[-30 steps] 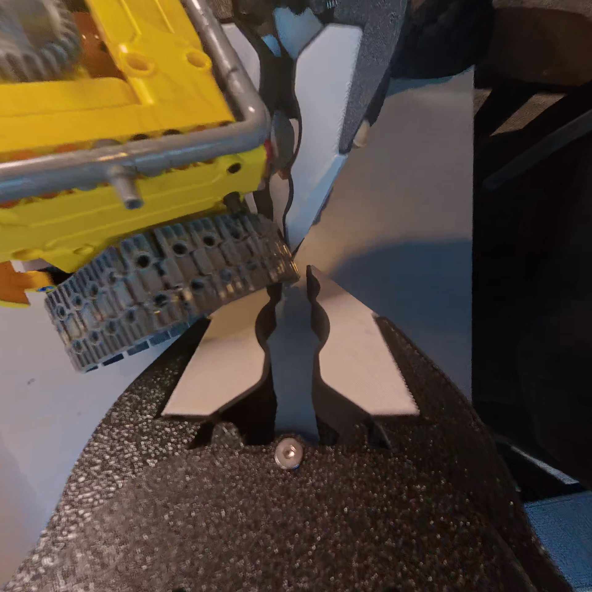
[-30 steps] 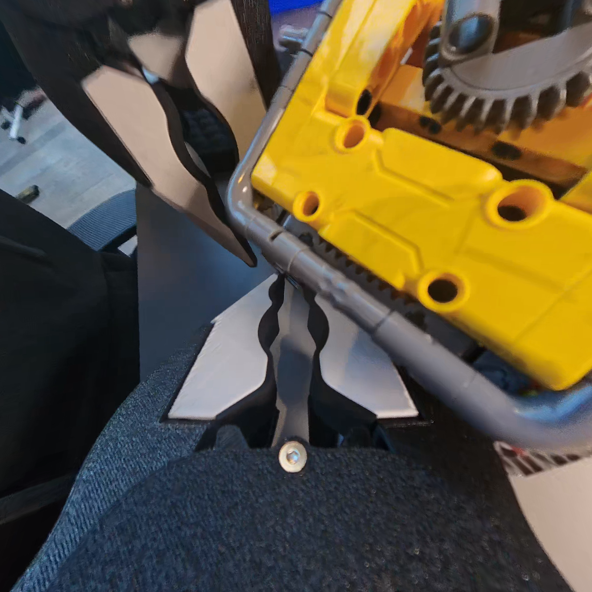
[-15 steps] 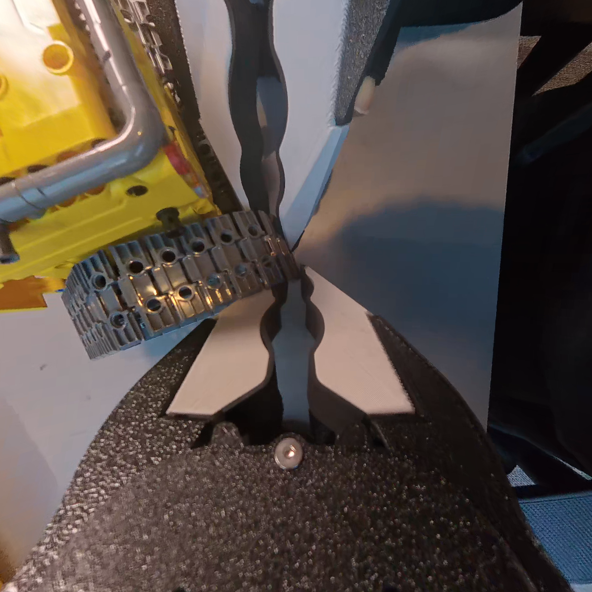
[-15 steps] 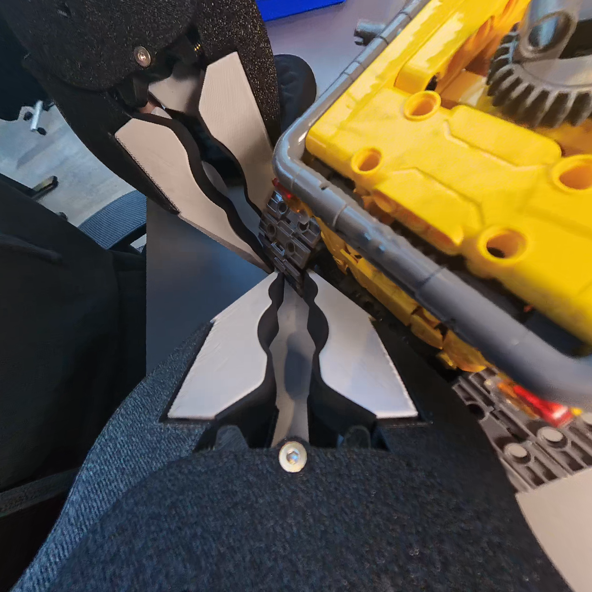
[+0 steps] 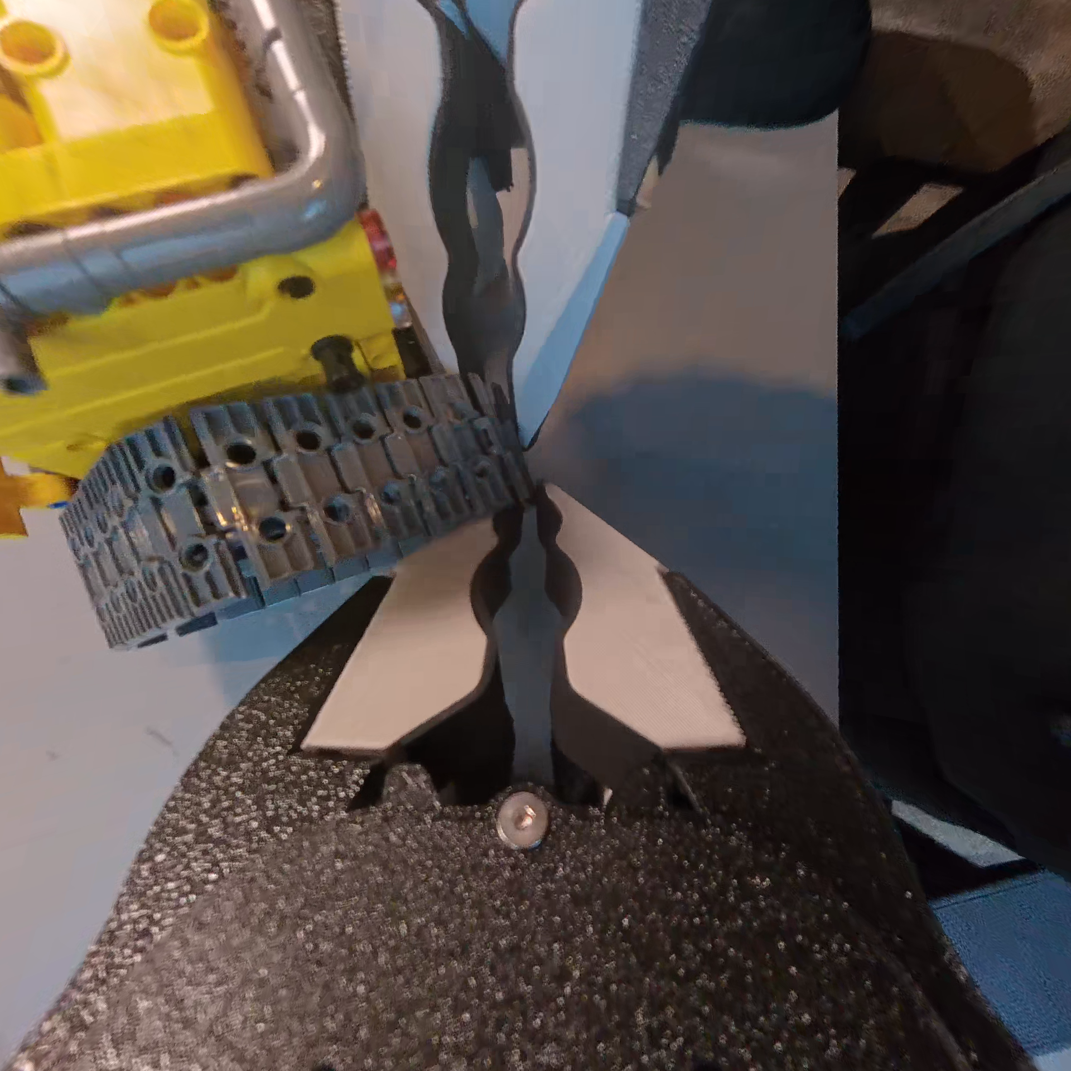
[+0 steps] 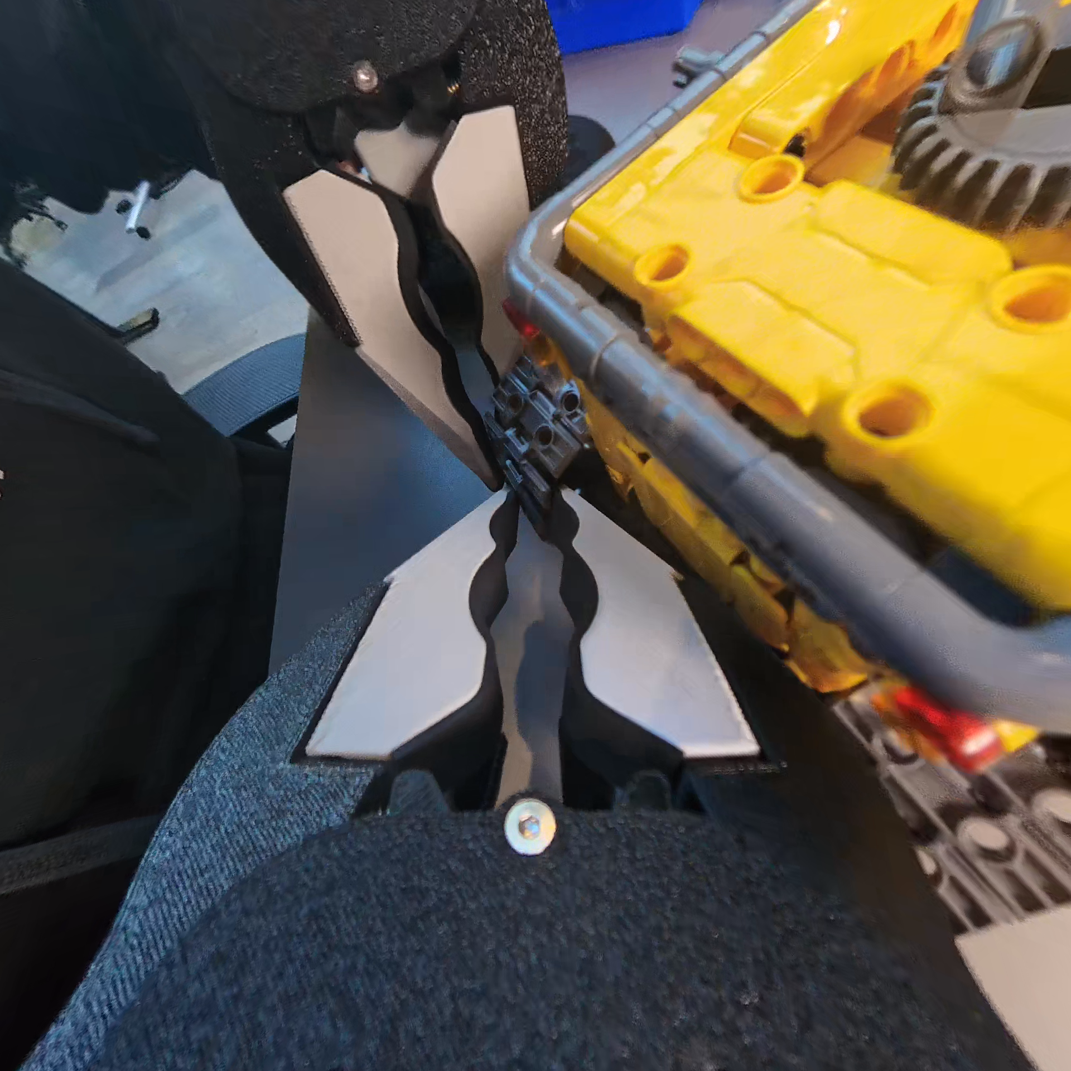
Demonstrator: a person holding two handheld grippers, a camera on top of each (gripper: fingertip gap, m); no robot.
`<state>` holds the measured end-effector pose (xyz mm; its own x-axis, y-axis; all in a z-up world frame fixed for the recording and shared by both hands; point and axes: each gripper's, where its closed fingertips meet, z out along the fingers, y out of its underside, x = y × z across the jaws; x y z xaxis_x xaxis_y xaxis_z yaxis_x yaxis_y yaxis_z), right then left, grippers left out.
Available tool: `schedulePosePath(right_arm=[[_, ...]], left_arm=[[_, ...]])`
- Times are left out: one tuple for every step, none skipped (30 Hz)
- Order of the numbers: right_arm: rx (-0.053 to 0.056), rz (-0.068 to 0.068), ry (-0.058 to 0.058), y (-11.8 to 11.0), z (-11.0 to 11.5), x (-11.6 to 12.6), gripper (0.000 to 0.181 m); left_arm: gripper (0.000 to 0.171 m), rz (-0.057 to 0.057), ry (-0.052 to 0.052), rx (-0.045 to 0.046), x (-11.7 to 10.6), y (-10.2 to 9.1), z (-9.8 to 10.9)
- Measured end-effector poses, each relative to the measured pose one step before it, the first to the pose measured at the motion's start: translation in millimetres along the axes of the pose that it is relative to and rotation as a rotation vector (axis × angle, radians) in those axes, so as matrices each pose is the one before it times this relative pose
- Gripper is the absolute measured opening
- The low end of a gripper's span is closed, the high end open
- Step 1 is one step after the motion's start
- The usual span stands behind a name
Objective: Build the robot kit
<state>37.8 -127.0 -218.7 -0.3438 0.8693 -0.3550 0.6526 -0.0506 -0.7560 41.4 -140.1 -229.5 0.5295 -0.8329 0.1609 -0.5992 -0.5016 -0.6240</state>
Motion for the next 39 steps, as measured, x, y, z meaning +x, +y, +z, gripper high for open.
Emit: schedulePosePath(right_arm=[[0.01,-0.0156,0.0137,-0.82,-0.86,-0.13,0.012],[-0.0002,-0.0325,0.0169,0.15,-1.31,-0.03,0.013],[-0.0019,-0.0257,0.0071,0.01,-1.85,-0.47,0.013],[0.019,-0.0139,-0.0017,-3.64,-2.47,-0.88,0.014],[0.0257,-0.0086,-0.0033,-4.6,-2.53,-0.61,0.013],[-0.0061,-0.0129,0.0125,0.4,-0.69,2.19,0.01],[-0.0056,-0.0151,-0.0019,0.33,0.21,-0.23,0.009],[0.0,-0.0085,-0.0038,-0.42,-0.17,-0.23,0.01],[0.0025,-0.0042,-0.0088,-0.12,-0.51,-0.62,0.01],[-0.0022,0.0011,-0.0233,0.62,-0.51,-2.84,0.016],[-0.001,-0.0007,-0.0148,0.55,-0.67,-2.14,0.02],[-0.0042,-0.0103,0.0044,1.11,-0.65,0.76,0.02],[0.0088,-0.0217,0.0135,-1.12,0.43,1.57,0.018],[0.0029,-0.0193,0.0081,-0.56,1.91,0.24,0.018],[-0.0162,-0.0189,0.007,1.71,2.63,0.1,0.019],[-0.0085,-0.0222,0.0093,0.69,2.05,0.35,0.019],[0.002,-0.0187,0.0133,-0.32,0.9,1.08,0.017],[0.0013,-0.0087,-0.0001,-0.19,0.26,-0.11,0.014],[0.0009,0.0025,-0.0103,-0.16,-0.02,-1.08,0.012],[0.0023,-0.0007,-0.0077,-0.13,0.39,-0.94,0.011],[0.0036,-0.0061,-0.0005,-0.4,0.51,-0.56,0.01],[0.0017,-0.0037,0.0007,-0.47,0.42,-0.13,0.009],[0.0017,0.0048,0.0005,-0.5,0.33,0.6,0.009],[0.0024,0.0127,-0.0002,-0.33,0.24,1.08,0.009],[0.0021,0.0114,-0.002,-0.14,0.28,1.03,0.009],[0.0005,0.0082,-0.0025,0.06,0.54,0.58,0.009],[0.0015,0.008,-0.0028,-0.19,0.68,0.15,0.008],[0.0011,0.0087,-0.0013,-0.35,0.61,0.33,0.008],[-0.0017,0.0033,-0.0005,-0.2,0.23,0.16,0.008],[-0.0021,0.0005,0.0008,0.09,-0.01,0.06,0.008],[-0.0014,0.0039,-0.0007,0.11,-0.05,-0.11,0.008],[-0.0008,0.0028,-0.0001,0.22,-0.1,-0.01,0.008],[0.0003,0.0014,0.0005,-0.11,0.14,-0.07,0.008],[0.0002,0.0018,-0.0002,-0.07,0.04,-0.02,0.008],[-0.0001,0.0025,-0.0005,-0.06,-0.01,0.11,0.008],[-0.0004,0.0002,-0.0002,0.02,-0.01,0.09,0.008],[-0.0013,0.0009,-0.0013,0.23,-0.06,0.0,0.008],[-0.0005,0.0017,-0.0004,0.16,-0.03,-0.06,0.008],[-0.0004,0.0033,-0.0004,0.15,-0.03,-0.18,0.008]], left_arm=[[0.002,-0.0266,0.019,0.02882,0.38,-1.12,-1.13],[0.002,-0.0106,0.0175,0.01969,1.77,-0.4,-0.56],[0.002,-0.0013,0.0036,0.00212,0.96,1.32,0.31],[0.003,0.007,-0.0045,-0.00259,0.26,1.73,0.92],[0.002,-0.0013,0.003,0.00671,1.13,-0.3,0.2],[0.002,-0.0034,0.0034,0.00743,0.8,-0.63,0.03],[0.003,0.0011,-0.0022,0.00274,-0.07,0.21,0.43],[0.003,-0.0001,-0.0012,0.00594,0.03,-0.12,0.09],[0.003,-0.0031,0.0014,0.00826,0.3,-0.37,-0.21],[0.003,-0.0029,-0.0006,0.00632,-0.01,0.05,-0.07],[0.003,-0.0027,-0.0002,0.00583,0.11,0.17,-0.13],[0.003,-0.0025,-0.0019,0.00557,0.08,0.25,-0.14],[0.003,-0.0048,-0.0017,0.00727,0.07,-0.11,-0.11],[0.003,-0.0032,-0.001,0.00663,0.0,-0.06,0.0],[0.003,-0.005,-0.0008,0.00644,-0.15,-0.14,-0.01],[0.003,-0.0074,0.0001,0.00703,0.01,-0.14,0.19],[0.003,-0.005,-0.0007,0.00744,0.06,-0.07,0.04],[0.003,-0.0124,0.0017,0.00696,0.2,0.1,-0.08],[0.003,-0.0157,0.0033,0.00921,0.3,0.22,-0.38],[0.003,-0.021,0.0061,0.01076,0.54,0.38,-0.19],[0.003,-0.024,0.0059,0.0114,0.35,0.25,-0.33],[0.004,-0.0182,0.0015,0.00865,0.16,0.18,-0.48],[0.004,-0.0162,-0.0043,0.00743,-0.32,-0.26,-0.46],[0.004,-0.0175,-0.0076,0.00763,-0.78,-0.36,-0.42],[0.004,-0.0162,-0.0056,0.00853,-0.45,-0.36,-0.28],[0.004,-0.0146,-0.0101,0.00241,-0.83,0.28,-0.28],[0.005,-0.0076,-0.013,-0.00276,-0.63,0.49,-0.44],[0.006,0.0045,-0.0205,-0.00107,-0.99,0.32,-0.56],[0.007,0.0102,-0.0189,0.00054,-0.69,0.42,-0.63],[0.012,0.0042,-0.0172,0.00994,-0.89,-0.96,-1.45],[0.019,-0.0035,-0.0094,0.0137,-0.42,-1.32,-1.93],[0.023,-0.0082,-0.014,0.01421,-1.46,-1.08,-1.82],[0.023,-0.0032,-0.0128,0.01761,-0.72,-1.46,-1.01],[0.024,0.0042,-0.0123,0.01786,0.38,-1.95,0.16],[0.024,0.0124,-0.018,0.01203,0.17,-2.0,0.56],[0.022,0.0146,-0.0267,0.00987,-1.09,-2.31,0.24],[0.019,0.0124,-0.0297,-0.00096,-2.23,-0.15,0.68],[0.017,0.0084,-0.0264,0.00398,-2.31,-0.37,0.41],[0.016,0.0063,-0.0124,0.00186,0.06,-0.32,0.14]])
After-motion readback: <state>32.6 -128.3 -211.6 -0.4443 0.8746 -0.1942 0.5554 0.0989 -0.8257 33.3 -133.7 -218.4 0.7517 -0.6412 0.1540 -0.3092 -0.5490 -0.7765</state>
